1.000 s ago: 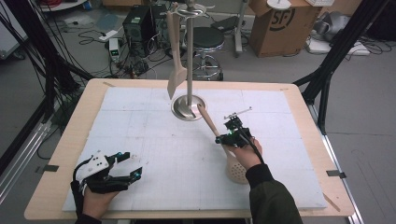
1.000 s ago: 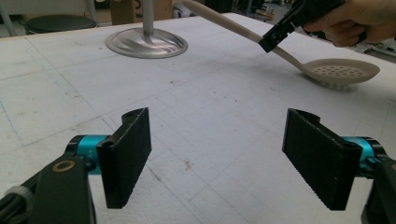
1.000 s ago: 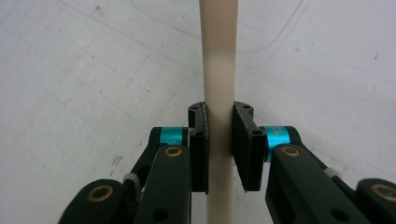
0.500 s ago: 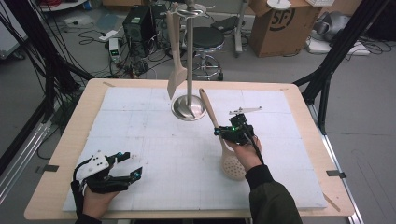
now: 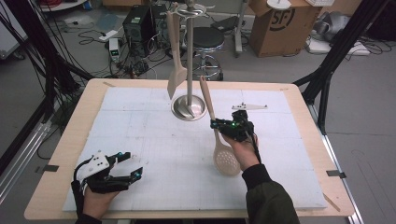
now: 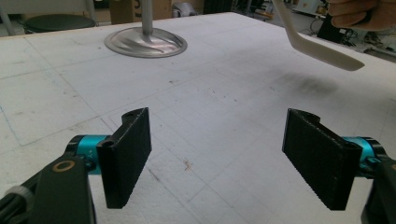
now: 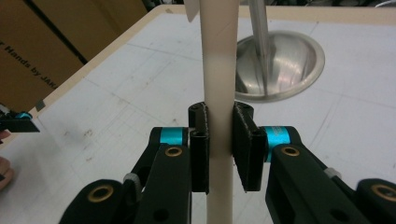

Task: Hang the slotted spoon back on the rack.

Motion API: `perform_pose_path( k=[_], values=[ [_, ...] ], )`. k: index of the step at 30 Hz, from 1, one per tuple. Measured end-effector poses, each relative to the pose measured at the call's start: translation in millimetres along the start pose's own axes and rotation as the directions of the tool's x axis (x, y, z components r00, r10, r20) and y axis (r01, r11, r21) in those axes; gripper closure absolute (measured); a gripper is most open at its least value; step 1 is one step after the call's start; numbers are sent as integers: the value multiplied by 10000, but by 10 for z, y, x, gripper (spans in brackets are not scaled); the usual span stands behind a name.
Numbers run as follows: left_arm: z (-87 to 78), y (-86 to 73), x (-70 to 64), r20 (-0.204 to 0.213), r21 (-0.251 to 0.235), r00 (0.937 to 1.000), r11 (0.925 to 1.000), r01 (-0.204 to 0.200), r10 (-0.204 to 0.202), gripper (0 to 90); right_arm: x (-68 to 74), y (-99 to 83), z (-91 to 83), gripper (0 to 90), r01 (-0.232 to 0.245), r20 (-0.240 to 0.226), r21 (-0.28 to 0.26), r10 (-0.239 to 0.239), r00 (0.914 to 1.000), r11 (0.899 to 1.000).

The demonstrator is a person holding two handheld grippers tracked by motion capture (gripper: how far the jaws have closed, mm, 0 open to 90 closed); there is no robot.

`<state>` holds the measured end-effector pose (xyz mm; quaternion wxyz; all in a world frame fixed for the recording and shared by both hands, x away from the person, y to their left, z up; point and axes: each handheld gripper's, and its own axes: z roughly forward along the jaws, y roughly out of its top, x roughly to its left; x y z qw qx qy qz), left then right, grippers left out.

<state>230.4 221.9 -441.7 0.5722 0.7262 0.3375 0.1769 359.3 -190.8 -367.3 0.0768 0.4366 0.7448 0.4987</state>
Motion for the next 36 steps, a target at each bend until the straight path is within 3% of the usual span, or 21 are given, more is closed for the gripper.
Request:
perform_pose_path(
  k=[8,19,25,32,36],
  values=[
    [-9,2,4,6,-39,10000,10000,3,-3,243,141,97,-1,782,344,-215,-783,-362,9991,9963],
    [-19,5,13,-34,-70,10000,10000,17,-17,244,125,268,-107,782,268,-226,-1815,-315,9992,9830],
    [-28,7,14,-60,-72,10000,10000,-39,39,244,163,390,-170,782,355,-279,-2556,-441,9986,9661],
    [-40,9,17,-62,-108,10000,9999,-30,29,244,207,480,-179,782,419,-331,-3035,-545,9980,9519],
    [-44,10,17,-67,-110,10000,9999,9,-10,244,232,529,-197,781,553,-270,-3534,-693,9972,9338]
  ],
)
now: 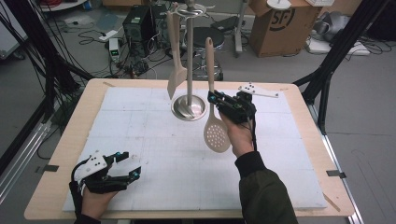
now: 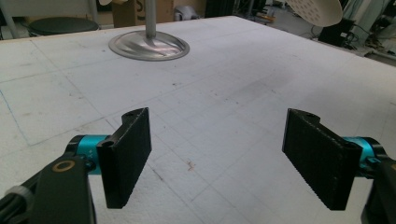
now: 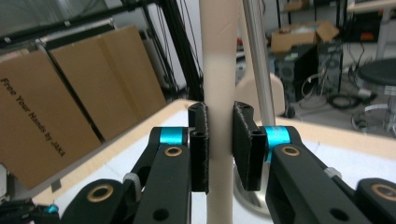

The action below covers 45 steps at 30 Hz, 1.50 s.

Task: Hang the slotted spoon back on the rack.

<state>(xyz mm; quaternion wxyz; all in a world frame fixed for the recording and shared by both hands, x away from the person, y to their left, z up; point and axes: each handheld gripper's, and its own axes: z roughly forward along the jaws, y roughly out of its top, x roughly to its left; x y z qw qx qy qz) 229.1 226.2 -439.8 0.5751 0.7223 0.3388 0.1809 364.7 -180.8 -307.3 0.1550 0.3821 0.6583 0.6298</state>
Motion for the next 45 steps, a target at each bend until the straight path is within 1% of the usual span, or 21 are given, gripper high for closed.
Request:
perform_pose_path(
  k=[3,5,7,10,15,20,22,25,27,29,35,38,42,43,45],
  values=[
    [-5,-2,-1,-16,-42,10000,10000,29,-29,244,-5,25,3,782,-6,6,-408,6,10000,9992],
    [-6,-2,-3,6,-37,10000,10000,35,-35,244,-10,41,13,782,27,52,-544,-24,10000,9985],
    [-4,-2,-6,0,-56,10000,10000,62,-62,244,1,64,29,781,10,-54,-652,-14,10000,9979],
    [-6,-3,-2,-8,-50,10000,10000,38,-38,244,16,106,64,781,101,-94,-923,-110,9999,9957],
    [-17,-11,10,-42,-52,10000,10000,72,-72,244,7,165,138,781,-2,-164,-1231,-18,9999,9924],
    [-37,-22,36,-143,-35,9999,10000,83,-84,244,-54,200,231,781,-191,-206,-1416,164,9997,9897],
    [-47,-24,42,-169,-51,9998,9999,109,-110,244,-82,213,260,781,-255,-170,-1352,234,9996,9905],
    [-58,-31,46,-191,-58,9997,9999,144,-145,244,-126,232,289,781,-407,-298,-1356,370,9989,9899],
    [-57,-31,46,-195,-58,9997,9999,150,-152,244,-134,253,303,781,-372,-414,-1362,318,9986,9900],
    [-48,-32,44,-160,-35,9998,9999,138,-139,244,-132,277,315,781,-299,-421,-1310,245,9988,9909],
    [-47,-32,43,-141,-10,9998,9999,127,-127,244,-146,350,350,781,-276,-360,-1204,234,9991,9923],
    [-45,-35,47,-135,-31,9998,9998,171,-171,244,-155,387,362,781,-304,-326,-1279,264,9991,9913],
    [-41,-37,49,-148,-6,9998,9999,151,-152,244,-169,410,389,781,-294,-379,-1145,252,9990,9930],
    [-41,-37,49,-146,-12,9998,9999,159,-159,244,-177,406,399,781,-370,-484,-1101,318,9983,9932],
    [-43,-36,48,-138,-20,9998,9999,162,-162,244,-186,392,422,781,-325,-416,-937,287,9987,9951]
  ],
)
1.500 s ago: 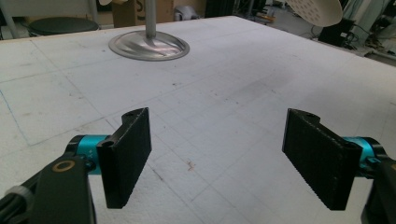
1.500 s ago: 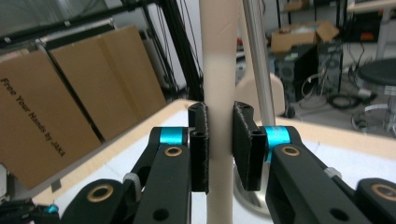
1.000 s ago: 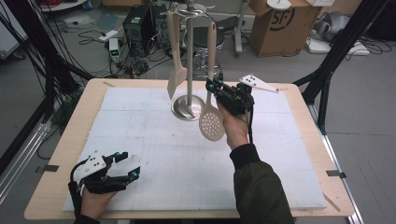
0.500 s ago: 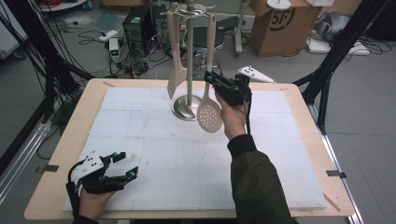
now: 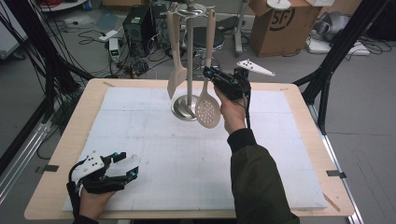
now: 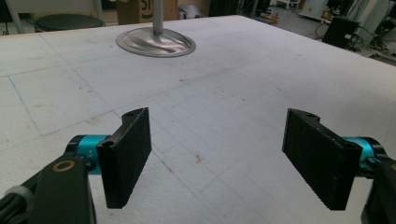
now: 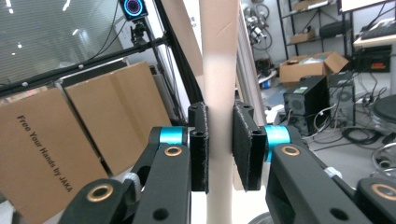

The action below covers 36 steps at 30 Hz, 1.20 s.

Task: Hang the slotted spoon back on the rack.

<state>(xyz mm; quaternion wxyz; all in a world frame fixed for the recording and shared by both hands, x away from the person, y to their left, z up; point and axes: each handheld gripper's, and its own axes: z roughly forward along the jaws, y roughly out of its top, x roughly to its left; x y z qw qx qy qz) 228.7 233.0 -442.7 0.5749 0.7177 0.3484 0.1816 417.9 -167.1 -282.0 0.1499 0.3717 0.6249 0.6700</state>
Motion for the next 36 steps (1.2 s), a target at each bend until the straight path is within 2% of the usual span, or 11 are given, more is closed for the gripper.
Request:
perform_pose_path(
  k=[5,16,19,20,23,26,28,31,36],
  values=[
    [-1,-1,2,-14,-5,10000,10000,32,-32,244,-2,-28,46,781,-95,-179,178,98,9998,9998],
    [-4,0,-1,9,-9,10000,10000,11,-11,244,-12,-57,81,777,-83,-105,390,87,9999,9992],
    [-7,0,-1,-10,-12,10000,10000,3,-3,244,-10,-64,90,765,-215,-76,374,218,9997,9991],
    [-8,1,1,-31,-23,10000,10000,-12,12,244,-13,-66,92,751,-226,-50,356,228,9997,9991],
    [-9,1,1,-28,-32,10000,10000,-6,6,244,-20,-66,92,592,-229,18,305,229,9997,9993],
    [-7,2,-5,-10,-11,10000,10000,-14,14,244,-30,-65,78,595,-310,89,380,307,9995,9988],
    [-8,1,-3,-17,-23,10000,10000,-9,9,244,-33,-56,63,548,-228,89,292,225,9997,9993],
    [-16,-2,5,-42,-65,10000,10000,60,-60,244,-40,-53,38,488,-135,597,321,116,9982,9994],
    [-5,-3,11,-43,-22,10000,10000,-2,2,244,-94,-114,-28,437,-332,614,350,310,9976,9988]
  ],
)
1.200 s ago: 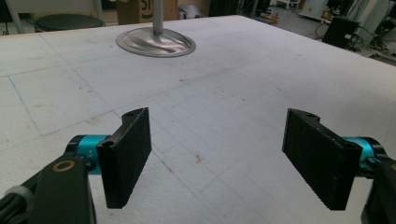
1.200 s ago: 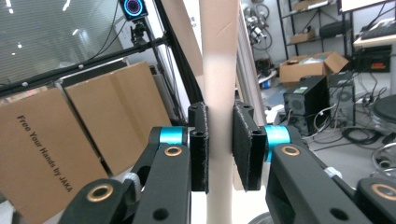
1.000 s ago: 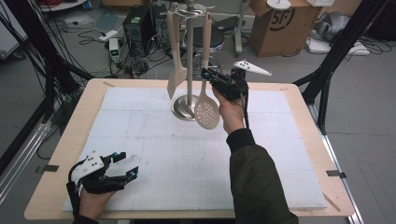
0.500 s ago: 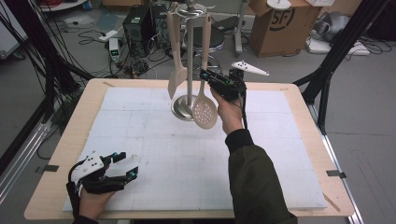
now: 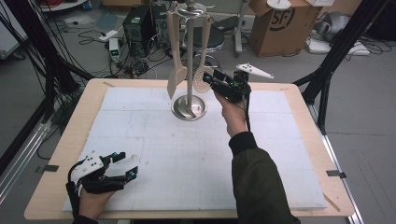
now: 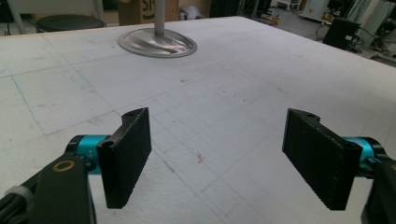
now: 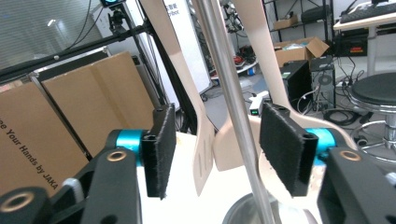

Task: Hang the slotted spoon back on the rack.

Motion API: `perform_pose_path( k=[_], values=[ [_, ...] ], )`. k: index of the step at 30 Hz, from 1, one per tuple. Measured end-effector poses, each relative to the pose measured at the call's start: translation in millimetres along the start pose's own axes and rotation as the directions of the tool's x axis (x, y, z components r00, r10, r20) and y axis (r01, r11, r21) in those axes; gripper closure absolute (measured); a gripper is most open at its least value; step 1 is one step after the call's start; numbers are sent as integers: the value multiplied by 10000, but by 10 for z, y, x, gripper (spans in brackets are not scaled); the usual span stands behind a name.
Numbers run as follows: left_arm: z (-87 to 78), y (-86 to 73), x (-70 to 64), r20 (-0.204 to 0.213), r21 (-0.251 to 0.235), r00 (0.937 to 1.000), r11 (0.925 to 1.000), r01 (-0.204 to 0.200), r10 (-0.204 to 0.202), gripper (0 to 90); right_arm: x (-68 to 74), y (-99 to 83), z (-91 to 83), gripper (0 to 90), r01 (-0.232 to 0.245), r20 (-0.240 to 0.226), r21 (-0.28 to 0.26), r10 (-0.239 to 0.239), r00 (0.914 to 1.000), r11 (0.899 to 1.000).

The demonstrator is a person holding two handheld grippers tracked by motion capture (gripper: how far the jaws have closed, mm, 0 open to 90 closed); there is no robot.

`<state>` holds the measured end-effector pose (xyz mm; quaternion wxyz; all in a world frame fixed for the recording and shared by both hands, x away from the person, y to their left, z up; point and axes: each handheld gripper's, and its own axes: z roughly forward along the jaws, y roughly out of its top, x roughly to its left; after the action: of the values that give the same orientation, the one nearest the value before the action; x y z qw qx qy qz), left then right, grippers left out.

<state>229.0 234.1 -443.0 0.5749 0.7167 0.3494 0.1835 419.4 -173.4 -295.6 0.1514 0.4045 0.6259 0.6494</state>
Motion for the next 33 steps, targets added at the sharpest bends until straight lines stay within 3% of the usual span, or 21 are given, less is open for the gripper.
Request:
perform_pose_path(
  k=[16,23,27,28,33],
  values=[
    [121,35,-47,246,94,9996,9999,-126,123,243,-52,-249,-304,372,18,-72,199,-17,10000,9998],
    [180,66,-49,416,-128,9991,9999,19,-14,243,-86,-401,-494,349,64,-46,496,-62,10000,9987],
    [216,78,-47,511,-182,9986,9997,135,-125,243,-99,-536,-606,319,605,-97,839,-599,9982,9946],
    [223,81,-44,581,-234,9981,9995,219,-205,243,-108,-570,-635,300,805,-293,910,-782,9965,9926],
    [254,96,-45,647,-316,9976,9992,261,-240,243,-130,-696,-784,274,891,-476,941,-849,9952,9916]
  ],
)
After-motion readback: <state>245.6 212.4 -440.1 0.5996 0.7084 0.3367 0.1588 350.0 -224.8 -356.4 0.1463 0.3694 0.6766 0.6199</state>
